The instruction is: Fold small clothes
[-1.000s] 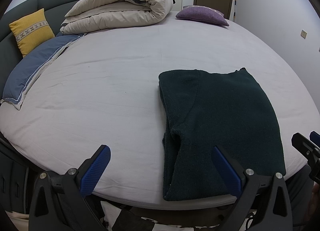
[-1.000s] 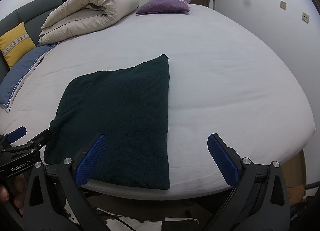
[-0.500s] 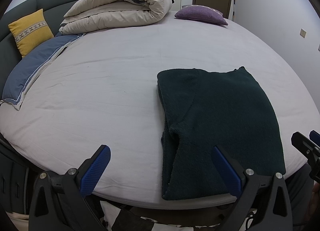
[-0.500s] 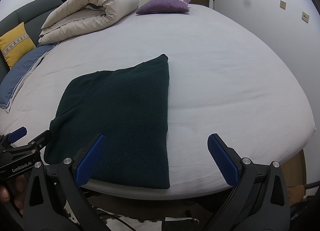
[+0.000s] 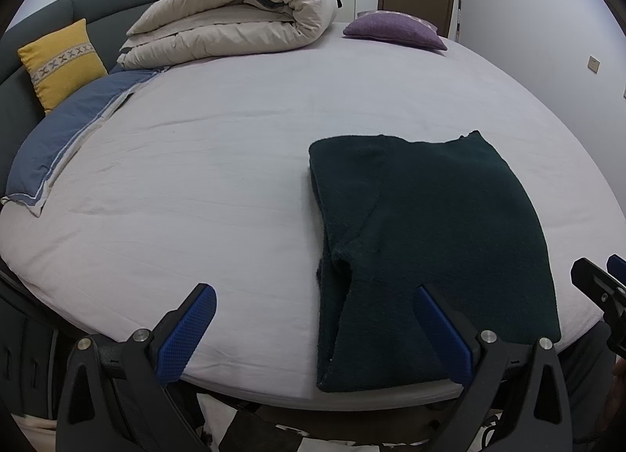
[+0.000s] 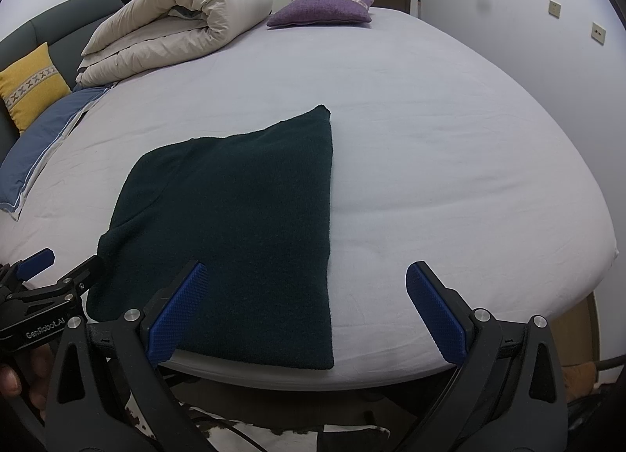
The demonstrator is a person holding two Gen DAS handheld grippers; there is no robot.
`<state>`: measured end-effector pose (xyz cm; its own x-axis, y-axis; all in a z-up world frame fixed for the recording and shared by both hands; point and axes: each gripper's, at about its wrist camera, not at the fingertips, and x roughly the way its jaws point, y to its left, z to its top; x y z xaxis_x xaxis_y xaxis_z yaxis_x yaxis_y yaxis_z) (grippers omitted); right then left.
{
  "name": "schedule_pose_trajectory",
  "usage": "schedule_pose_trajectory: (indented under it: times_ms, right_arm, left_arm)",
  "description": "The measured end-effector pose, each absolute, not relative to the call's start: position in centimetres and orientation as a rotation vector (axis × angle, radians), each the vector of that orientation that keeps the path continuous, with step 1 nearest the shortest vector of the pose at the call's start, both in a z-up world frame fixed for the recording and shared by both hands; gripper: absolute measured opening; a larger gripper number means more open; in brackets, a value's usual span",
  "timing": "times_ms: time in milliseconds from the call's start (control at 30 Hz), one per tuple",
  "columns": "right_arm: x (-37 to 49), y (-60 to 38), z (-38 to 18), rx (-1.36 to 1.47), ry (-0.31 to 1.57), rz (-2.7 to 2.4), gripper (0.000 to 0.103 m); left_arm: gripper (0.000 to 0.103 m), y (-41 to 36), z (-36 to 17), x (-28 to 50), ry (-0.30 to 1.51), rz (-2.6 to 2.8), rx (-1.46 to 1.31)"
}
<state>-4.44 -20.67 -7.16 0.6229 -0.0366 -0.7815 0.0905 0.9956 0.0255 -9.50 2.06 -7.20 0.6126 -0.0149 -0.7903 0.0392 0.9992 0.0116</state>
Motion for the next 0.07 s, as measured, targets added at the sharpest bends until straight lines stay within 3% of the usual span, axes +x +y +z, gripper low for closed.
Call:
schedule_pose_trajectory:
  times_ms: [67]
  right_arm:
    - [-4.42,-20.68,-7.21,0.064,0.895,-0.073,0.103]
  left_arm:
    - [0.103,2.20,-7.20,-9.47,0.915,-0.040,0.021]
